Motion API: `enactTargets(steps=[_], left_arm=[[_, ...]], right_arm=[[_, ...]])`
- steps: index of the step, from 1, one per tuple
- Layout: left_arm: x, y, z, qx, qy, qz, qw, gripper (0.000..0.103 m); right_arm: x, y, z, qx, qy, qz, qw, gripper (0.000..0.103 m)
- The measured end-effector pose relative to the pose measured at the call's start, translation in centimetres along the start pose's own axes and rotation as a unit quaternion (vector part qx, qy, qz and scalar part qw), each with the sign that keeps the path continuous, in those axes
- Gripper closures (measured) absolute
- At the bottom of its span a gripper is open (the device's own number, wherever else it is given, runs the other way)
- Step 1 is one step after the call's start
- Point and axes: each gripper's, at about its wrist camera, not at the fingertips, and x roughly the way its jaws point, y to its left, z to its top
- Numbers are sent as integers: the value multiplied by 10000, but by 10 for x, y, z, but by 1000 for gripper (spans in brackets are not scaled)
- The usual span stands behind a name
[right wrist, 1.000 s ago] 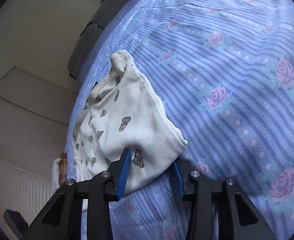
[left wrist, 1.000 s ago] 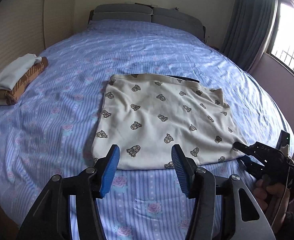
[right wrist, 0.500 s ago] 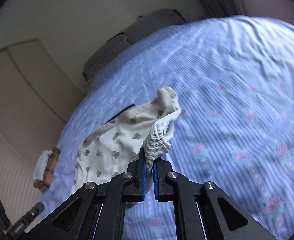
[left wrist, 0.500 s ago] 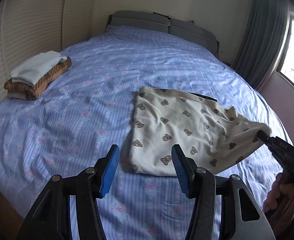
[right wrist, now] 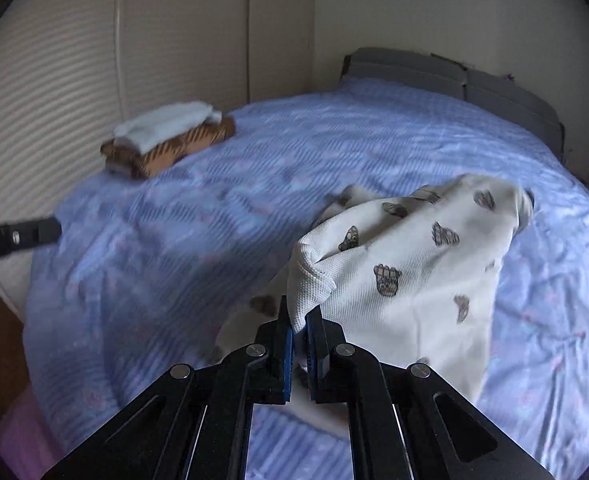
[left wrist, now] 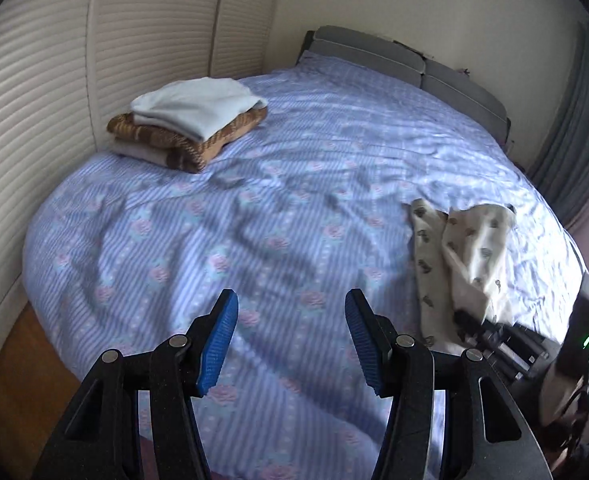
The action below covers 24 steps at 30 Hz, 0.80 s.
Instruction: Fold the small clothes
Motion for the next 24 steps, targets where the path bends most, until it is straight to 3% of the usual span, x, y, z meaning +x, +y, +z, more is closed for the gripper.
enactTargets(steps=[4, 9, 11, 13, 16, 17, 21, 24], left_arm=[[8, 5, -5, -11, 123, -27, 9999, 48], [21, -12, -5, 201, 255, -311, 9990, 48], [25, -27, 1, 351, 262, -522, 9977, 48], [29, -44, 9, 529, 270, -801, 9950, 48], [48, -74, 27, 763, 479, -1570, 9835, 48], [57, -85, 34, 898, 577, -1749, 9788, 48], [99, -136, 63, 1558, 874, -2183, 9594, 49], [136, -166, 81, 1660, 1166, -2500, 9467, 51]], right_arm=[[9, 9, -21, -47, 243, 118, 9996, 96], [8, -5, -22, 229, 302, 468, 9982, 94], [5, -12, -21, 503, 299, 682, 9960, 88], [-8, -22, -23, 773, 135, 896, 9929, 71], [-34, -36, -32, 1082, -269, 1009, 9886, 51], [-42, -43, -36, 1179, -365, 970, 9876, 48], [-59, -76, -54, 1747, -495, 687, 9810, 47], [-62, -102, -62, 2134, -513, 466, 9745, 47]])
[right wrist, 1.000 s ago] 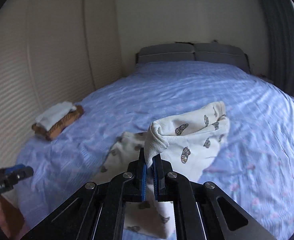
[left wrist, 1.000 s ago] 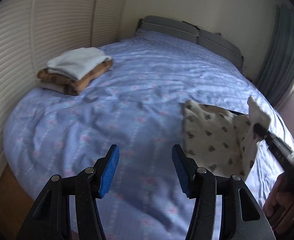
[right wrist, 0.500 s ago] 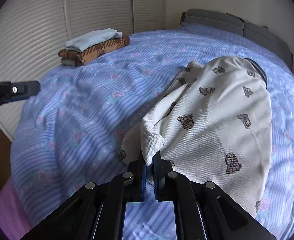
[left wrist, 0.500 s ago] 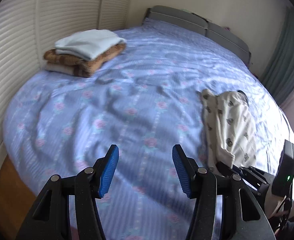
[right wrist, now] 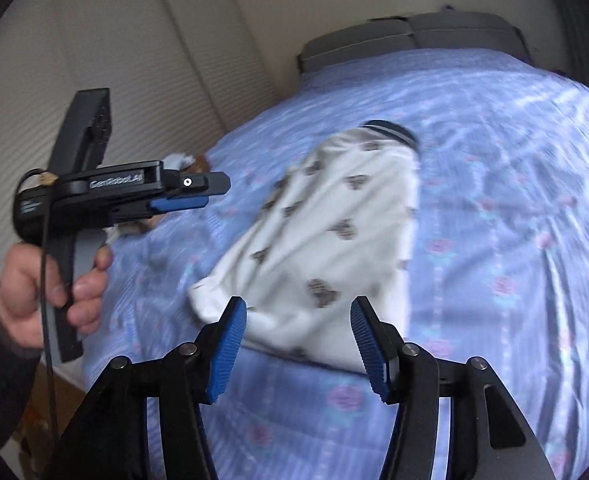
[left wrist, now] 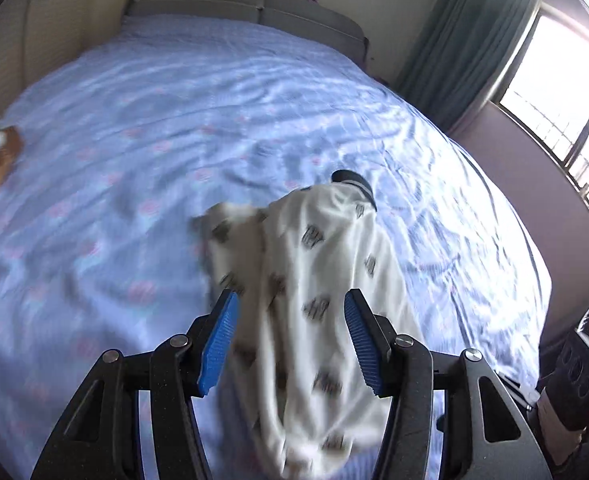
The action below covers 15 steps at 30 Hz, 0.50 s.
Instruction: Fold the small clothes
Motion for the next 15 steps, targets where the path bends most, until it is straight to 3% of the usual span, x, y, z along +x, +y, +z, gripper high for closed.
enactTargets(steps=[5, 11, 15], left_arm=[[56, 1, 34, 57, 443, -58, 9990, 62], [88, 14, 33, -295, 860, -234, 9956, 60], [91, 19, 29, -470, 837, -376, 9947, 62]], right_arm=[[-1, -31, 15, 515, -179, -325, 9980, 47], [7, -49, 24, 782, -164, -395, 9960, 47], [14, -57, 25, 924, -104, -386, 9949, 47]])
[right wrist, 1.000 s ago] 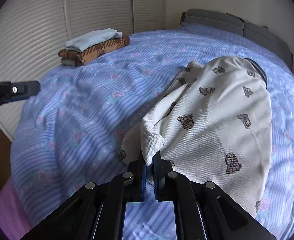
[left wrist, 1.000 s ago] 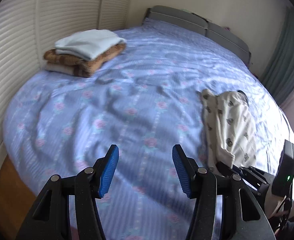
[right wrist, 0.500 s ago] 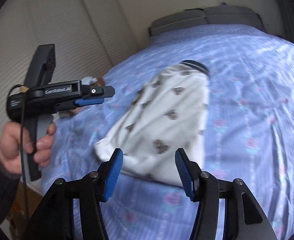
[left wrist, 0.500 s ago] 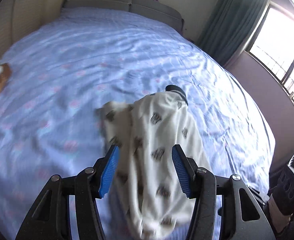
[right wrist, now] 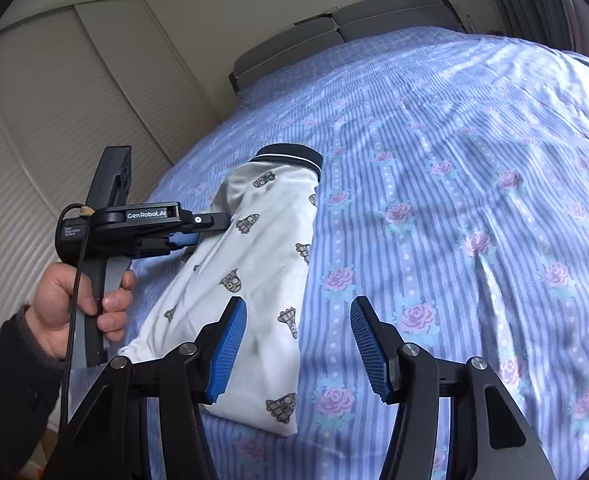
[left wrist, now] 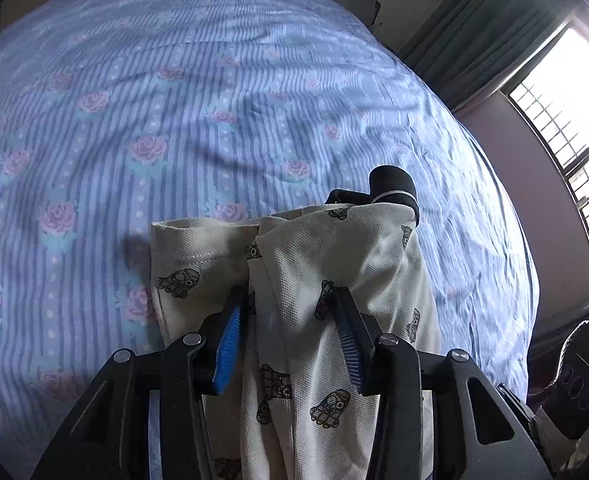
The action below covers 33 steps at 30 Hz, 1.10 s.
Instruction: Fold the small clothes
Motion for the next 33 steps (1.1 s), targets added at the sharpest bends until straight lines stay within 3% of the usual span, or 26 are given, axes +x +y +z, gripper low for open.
enactTargets(steps=[1, 2, 9, 13, 15, 16, 18, 22, 27, 33], left_arm=[[-1, -1, -1, 28, -2, -25, 10000, 69], [-1, -3, -2, 46, 27, -40, 10000, 90], [-59, -22, -7, 133, -644, 462, 9968, 93], [-78, -19, -10, 313, -912, 942, 9909, 90], [-61, -7, -13, 308, -640, 1060, 9918, 66], [-52, 1, -14, 218, -515, 1015, 9933, 62], [-39, 13, -21, -1, -370, 950, 9948, 61], [-48, 17, -33, -122, -584, 943, 9938, 61], [-75, 5, -57, 29, -820, 1129, 9902, 61], [-90, -12, -92, 126, -890, 890, 9920, 62]], right_arm=[[1, -2, -1, 43, 6, -1, 10000, 47], [-1, -7, -1, 78, 16, -10, 10000, 47], [-1, -16, 1, 296, 4, -35, 9996, 47], [-4, -9, 1, 197, -15, 14, 9998, 47], [-5, -4, 0, 85, 2, 15, 10000, 47], [-4, -2, -1, 40, 19, -3, 10000, 47], [-5, 1, -2, -14, 40, -11, 10000, 47], [-7, 3, -1, -72, 45, -29, 10000, 47], [-8, 8, -3, -127, 117, 0, 9999, 47], [-20, 20, -9, -402, 151, 20, 9991, 47]])
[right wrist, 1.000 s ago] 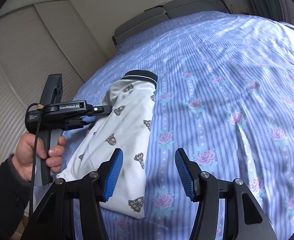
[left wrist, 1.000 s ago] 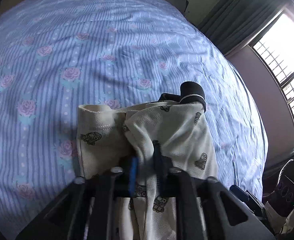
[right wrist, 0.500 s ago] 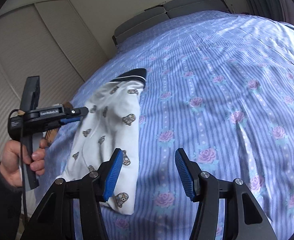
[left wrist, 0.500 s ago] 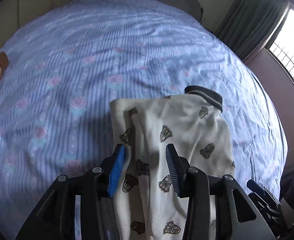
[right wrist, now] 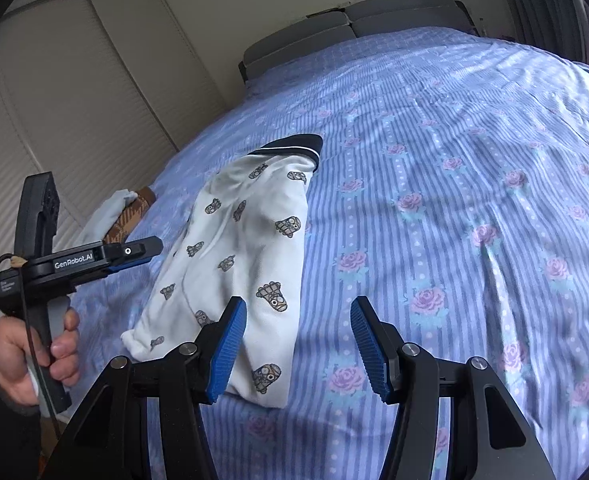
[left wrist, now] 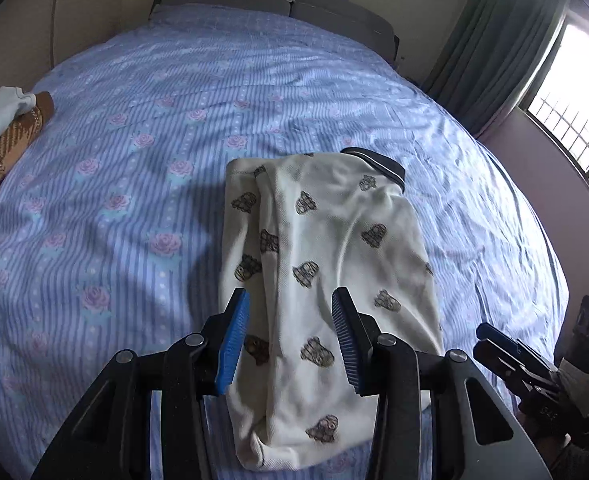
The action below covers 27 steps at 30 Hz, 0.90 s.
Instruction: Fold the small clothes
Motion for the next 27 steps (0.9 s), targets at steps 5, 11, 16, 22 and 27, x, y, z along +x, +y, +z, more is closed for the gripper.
enactTargets(steps=[5, 11, 16, 22, 27], left_arm=[[13, 5, -22, -157, 256, 45, 9995, 70], [19, 3, -38, -103, 295, 203, 9993, 80], [15, 2, -41, -141, 263, 242, 9993, 80], [10, 3, -50, -269, 246, 278, 9990, 80], [1, 4, -57, -407, 149, 314, 9986, 80]], right_arm=[[-4, 9, -13, -256, 262, 62, 9993, 47], [4, 20, -29, -708, 635, -98, 9954, 48], [16, 22, -39, -904, 901, -154, 9917, 90], [15, 11, -41, -730, 960, -274, 9923, 98], [14, 13, -43, -785, 1000, -304, 9914, 98]])
